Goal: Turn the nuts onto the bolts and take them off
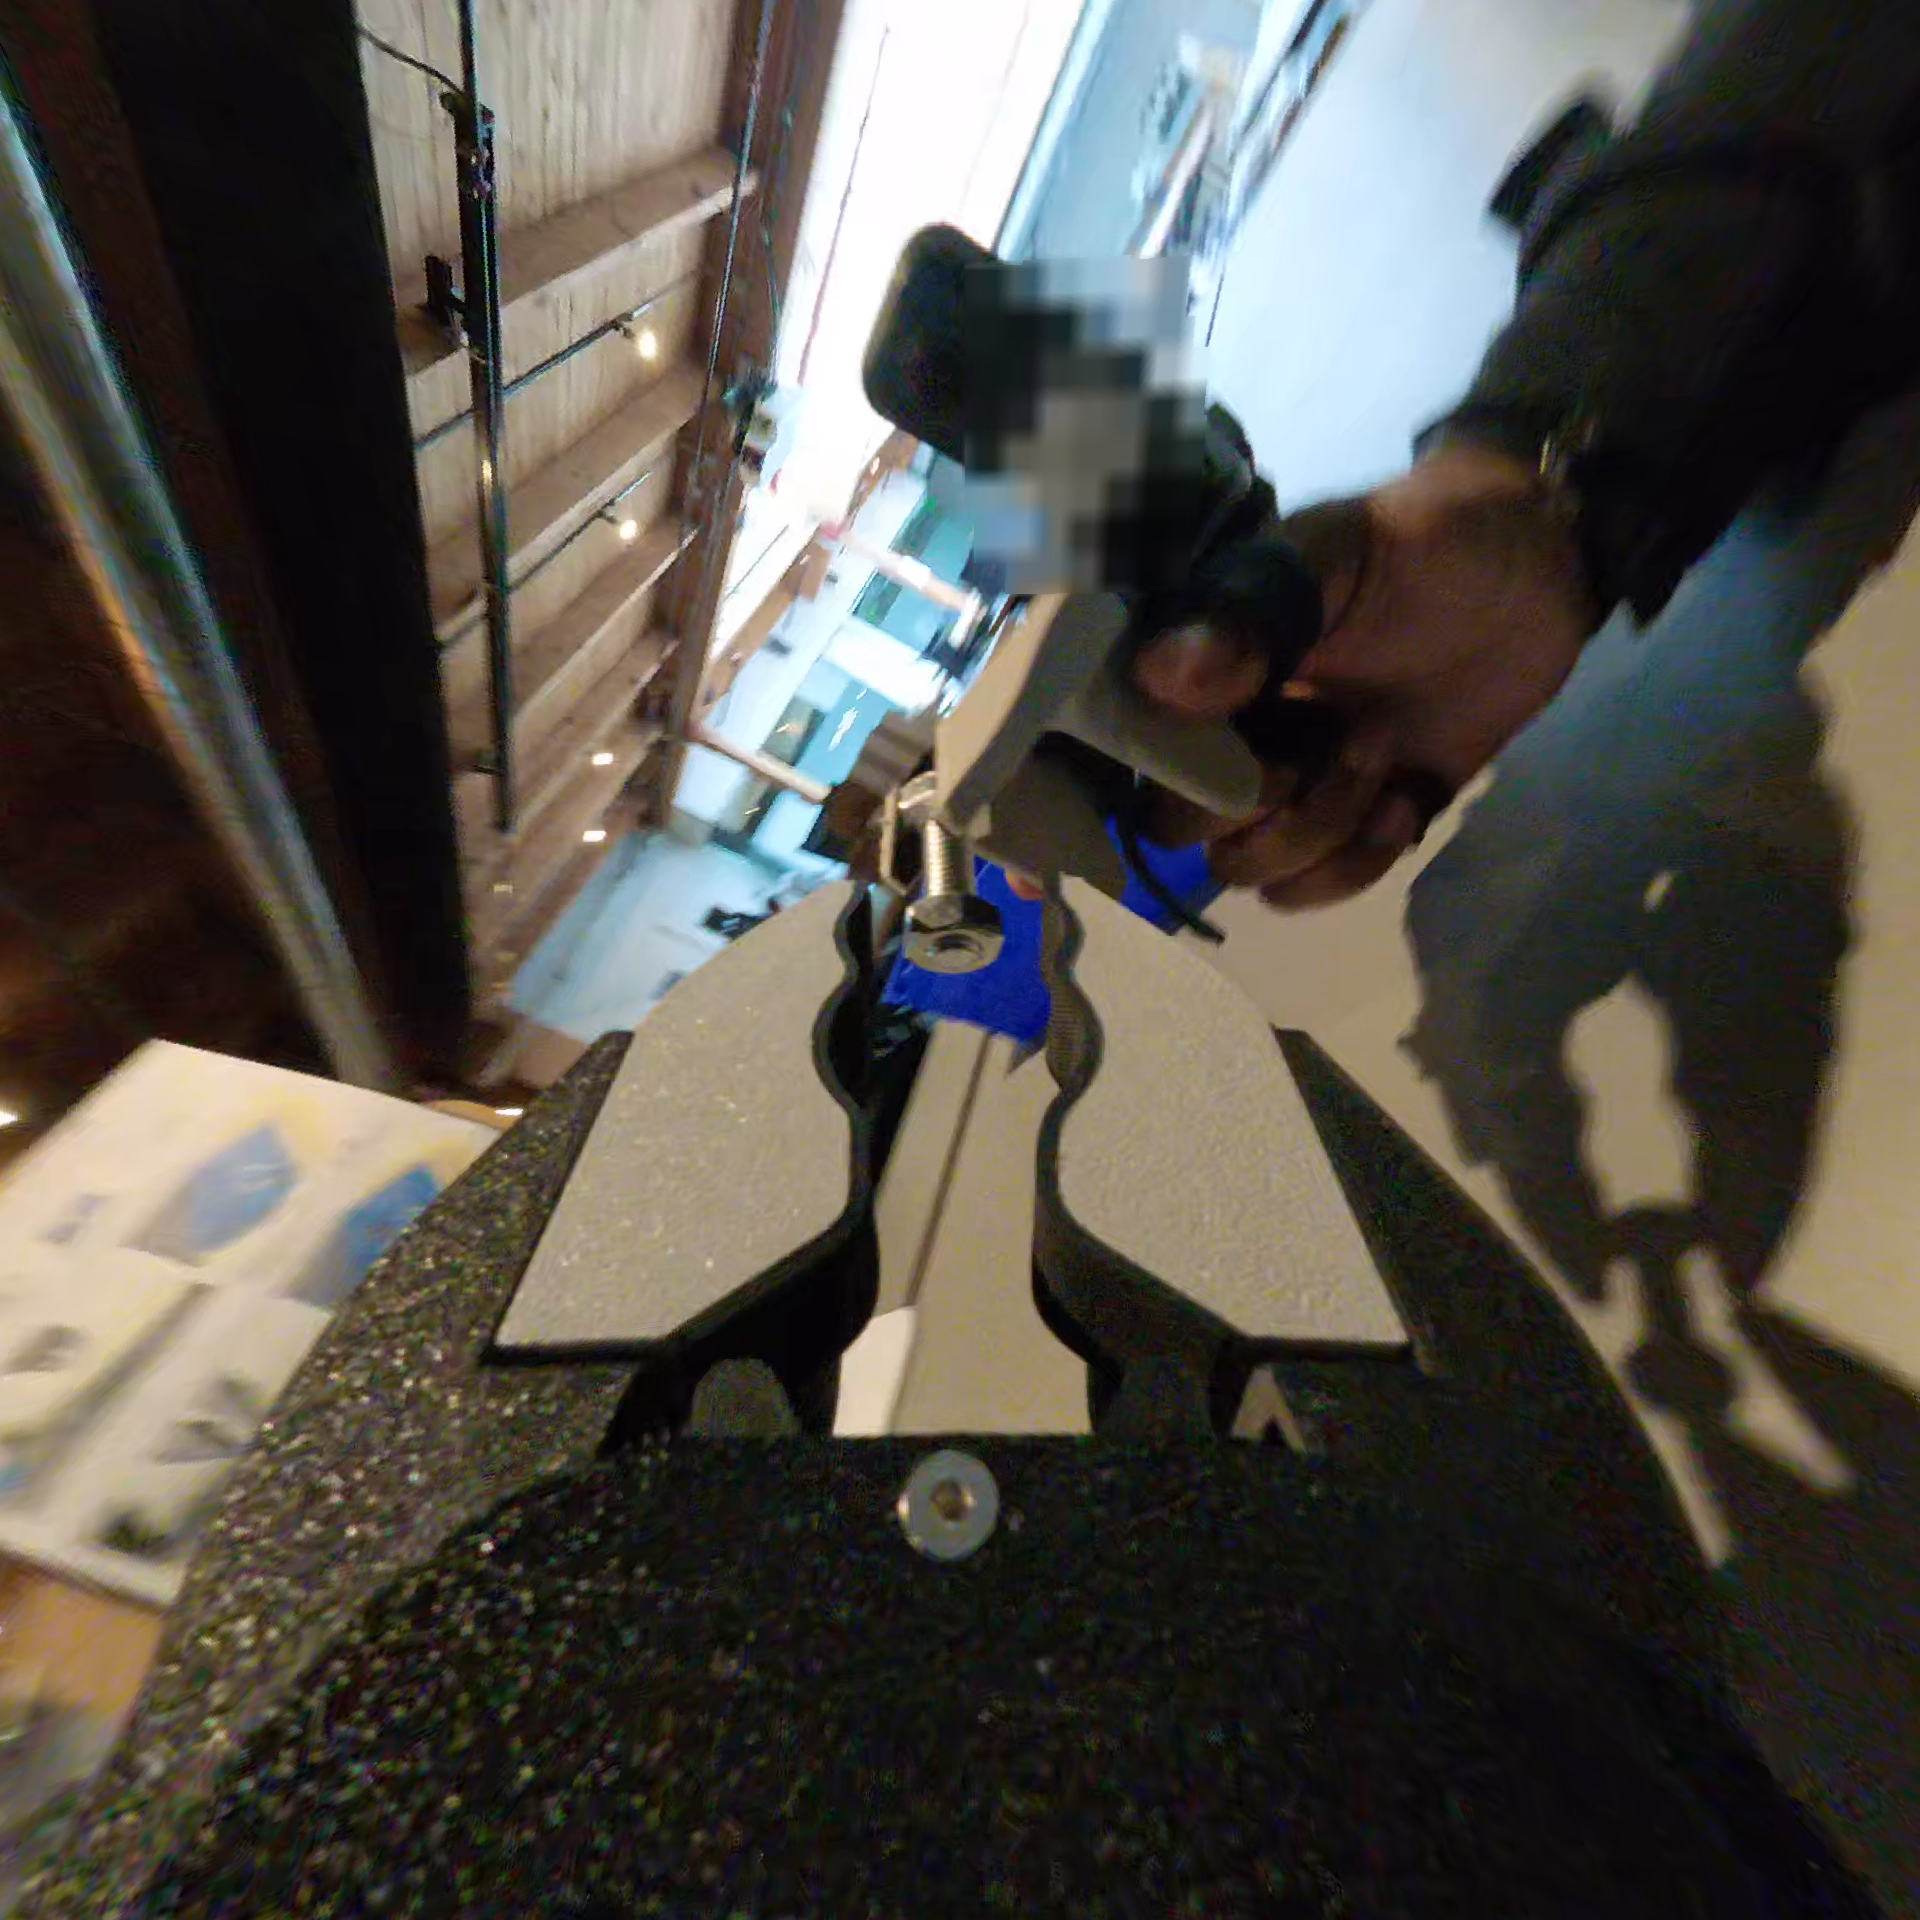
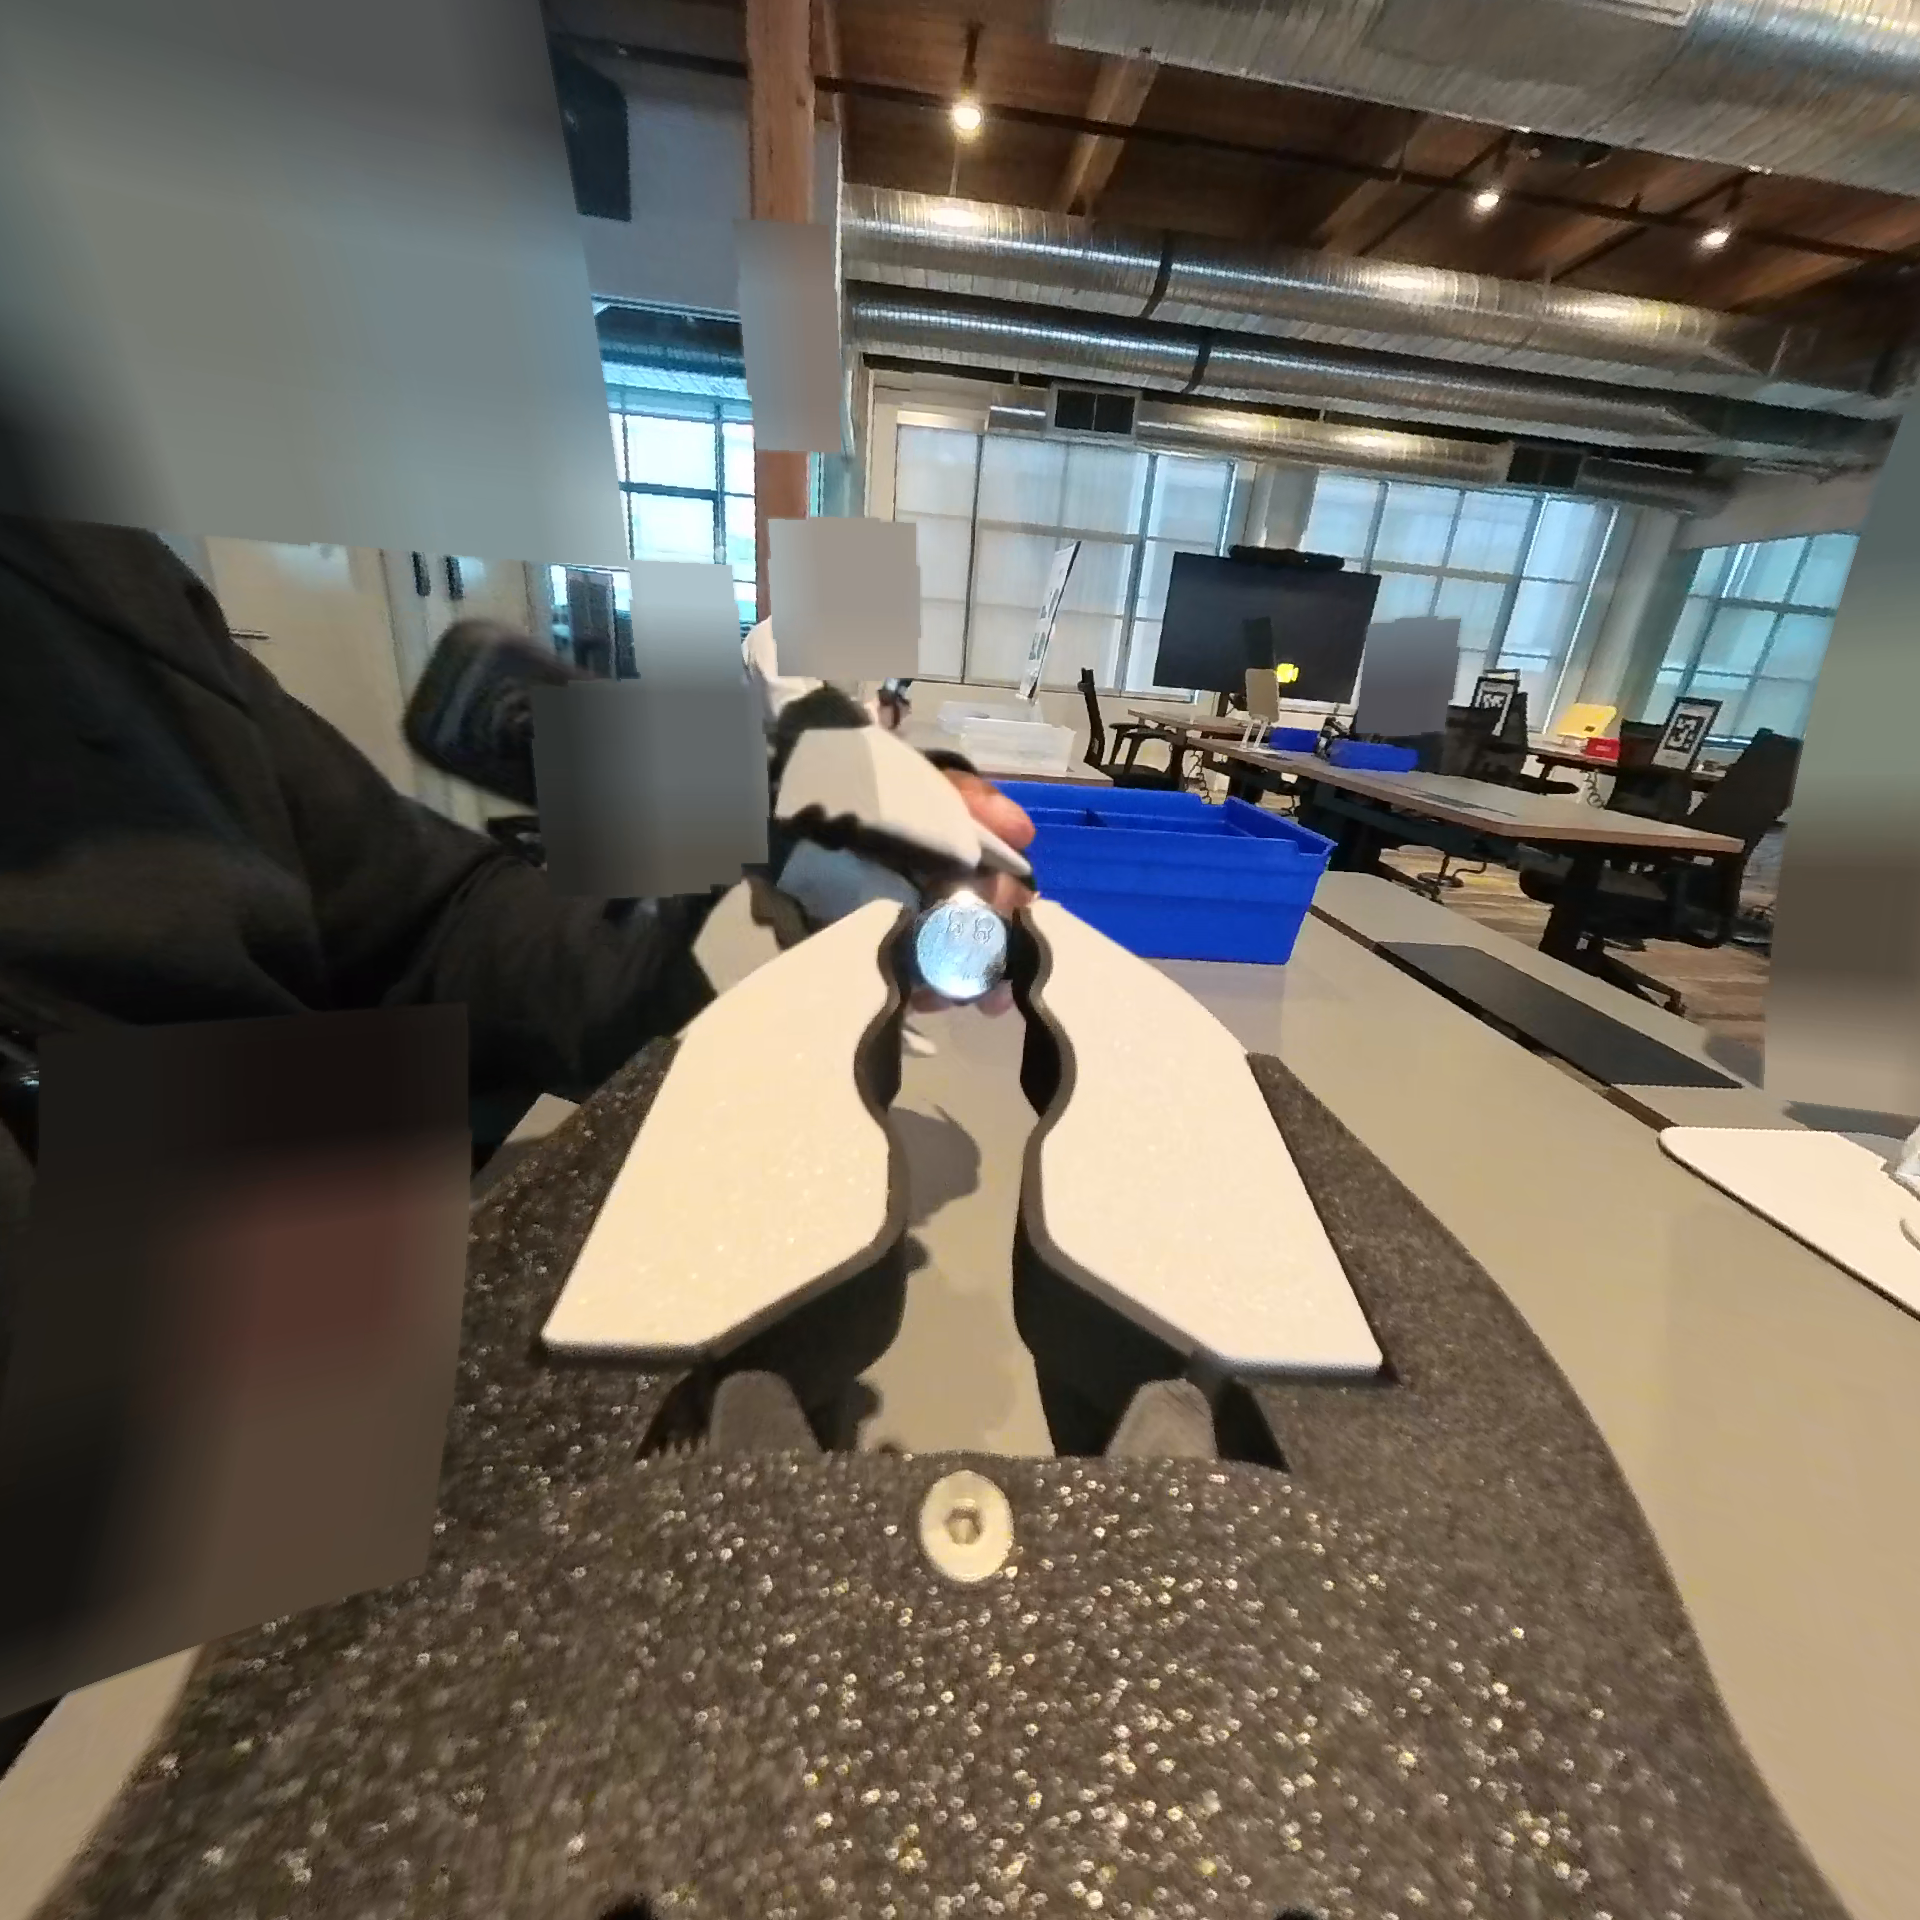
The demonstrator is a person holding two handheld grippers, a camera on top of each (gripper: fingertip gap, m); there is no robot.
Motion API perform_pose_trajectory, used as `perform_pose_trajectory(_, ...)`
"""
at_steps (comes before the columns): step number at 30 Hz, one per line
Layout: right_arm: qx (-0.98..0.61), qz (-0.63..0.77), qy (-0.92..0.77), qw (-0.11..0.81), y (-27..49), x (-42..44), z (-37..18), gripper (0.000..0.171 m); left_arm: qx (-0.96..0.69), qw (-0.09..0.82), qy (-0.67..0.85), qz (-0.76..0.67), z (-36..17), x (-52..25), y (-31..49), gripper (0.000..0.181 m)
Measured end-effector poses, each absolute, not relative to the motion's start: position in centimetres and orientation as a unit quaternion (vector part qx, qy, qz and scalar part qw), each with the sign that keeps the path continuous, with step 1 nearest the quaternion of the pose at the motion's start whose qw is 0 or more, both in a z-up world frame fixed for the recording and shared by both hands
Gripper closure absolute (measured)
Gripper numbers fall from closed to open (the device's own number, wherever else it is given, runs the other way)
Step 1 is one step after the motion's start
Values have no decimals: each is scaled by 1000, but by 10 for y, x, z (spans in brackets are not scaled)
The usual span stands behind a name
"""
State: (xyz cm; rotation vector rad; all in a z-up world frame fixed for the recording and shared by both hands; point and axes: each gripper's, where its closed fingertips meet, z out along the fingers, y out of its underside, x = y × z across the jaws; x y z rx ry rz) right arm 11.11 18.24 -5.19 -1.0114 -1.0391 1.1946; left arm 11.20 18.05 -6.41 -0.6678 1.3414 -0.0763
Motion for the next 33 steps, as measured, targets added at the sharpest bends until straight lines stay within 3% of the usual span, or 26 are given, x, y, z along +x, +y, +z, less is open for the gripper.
perform_pose_trajectory(4, -433, 512, -445, 594, 182, 112, -50, 153, -389, 702, 557, -214, -55, 103, 190, 141)
perform_pose_trajectory(8, -433, 513, -447, 591, 182, 112, -51, 153, -437, 618, 527, -387, -58, 108, 184, 138)
perform_pose_trajectory(12, -433, 513, -449, 590, 181, 111, -52, 153, -467, 566, 500, -460, -63, 114, 184, 140)
perform_pose_trajectory(15, -432, 514, -450, 589, 181, 110, -52, 153, -473, 545, 527, -449, -73, 118, 179, 161)
perform_pose_trajectory(17, -430, 514, -452, 588, 179, 110, -52, 153, -461, 581, 544, -393, -73, 117, 182, 164)
perform_pose_trajectory(22, -428, 520, -452, 585, 177, 108, -52, 153, -330, 724, 605, -41, -68, 112, 189, 164)
perform_pose_trajectory(24, -428, 523, -450, 584, 177, 109, -52, 153, -298, 738, 604, 29, -66, 112, 189, 164)
perform_pose_trajectory(29, -431, 522, -442, 589, 181, 112, -49, 153, -378, 699, 579, -182, -64, 110, 188, 134)
perform_pose_trajectory(33, -430, 522, -441, 590, 181, 112, -49, 153, -433, 629, 544, -347, -64, 114, 184, 128)
